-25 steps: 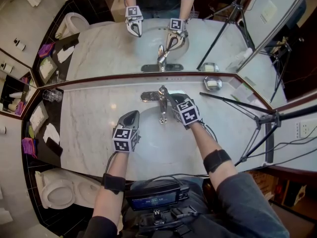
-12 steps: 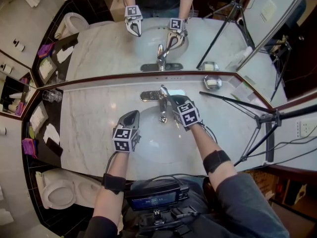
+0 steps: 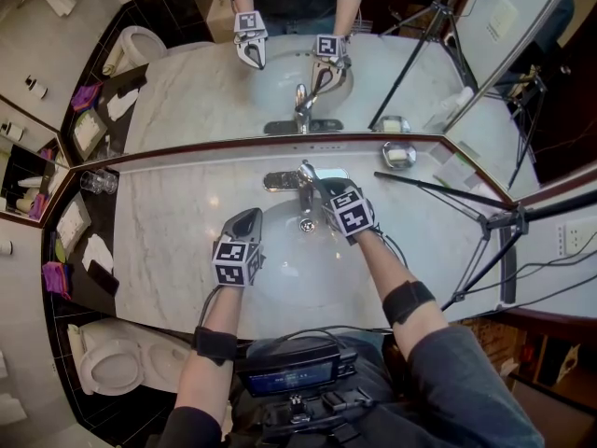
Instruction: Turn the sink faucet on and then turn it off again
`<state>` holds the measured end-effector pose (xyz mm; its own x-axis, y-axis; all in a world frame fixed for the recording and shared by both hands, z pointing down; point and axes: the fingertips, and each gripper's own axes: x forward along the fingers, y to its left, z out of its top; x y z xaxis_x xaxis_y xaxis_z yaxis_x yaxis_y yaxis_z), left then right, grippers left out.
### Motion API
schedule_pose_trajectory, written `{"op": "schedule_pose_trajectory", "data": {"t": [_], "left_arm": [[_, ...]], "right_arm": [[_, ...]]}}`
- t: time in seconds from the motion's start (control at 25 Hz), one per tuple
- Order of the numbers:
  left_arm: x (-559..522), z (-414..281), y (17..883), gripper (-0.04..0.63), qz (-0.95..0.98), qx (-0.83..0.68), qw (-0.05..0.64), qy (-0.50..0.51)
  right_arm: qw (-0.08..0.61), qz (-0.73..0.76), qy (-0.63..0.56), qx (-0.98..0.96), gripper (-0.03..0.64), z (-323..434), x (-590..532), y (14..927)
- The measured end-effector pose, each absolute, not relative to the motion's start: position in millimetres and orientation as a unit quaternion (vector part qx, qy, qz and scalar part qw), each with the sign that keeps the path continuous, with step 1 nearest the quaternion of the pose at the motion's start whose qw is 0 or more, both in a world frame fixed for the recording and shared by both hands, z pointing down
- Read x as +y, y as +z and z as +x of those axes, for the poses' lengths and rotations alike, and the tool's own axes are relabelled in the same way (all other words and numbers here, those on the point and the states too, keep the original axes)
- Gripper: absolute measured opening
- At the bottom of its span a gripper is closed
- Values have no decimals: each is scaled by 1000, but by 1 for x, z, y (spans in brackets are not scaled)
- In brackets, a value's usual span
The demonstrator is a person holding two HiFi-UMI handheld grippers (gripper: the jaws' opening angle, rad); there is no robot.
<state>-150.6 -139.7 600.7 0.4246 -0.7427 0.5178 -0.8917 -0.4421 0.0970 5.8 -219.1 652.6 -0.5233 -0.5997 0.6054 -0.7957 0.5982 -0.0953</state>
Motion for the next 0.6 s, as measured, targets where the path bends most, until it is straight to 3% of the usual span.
{"op": "schedule_pose_trajectory", "data": {"t": [0.6], "left_arm": [[-138, -146, 597, 0, 827, -494, 178, 199]], "right_arm": [[243, 440, 203, -840, 21, 48, -189, 628]]}}
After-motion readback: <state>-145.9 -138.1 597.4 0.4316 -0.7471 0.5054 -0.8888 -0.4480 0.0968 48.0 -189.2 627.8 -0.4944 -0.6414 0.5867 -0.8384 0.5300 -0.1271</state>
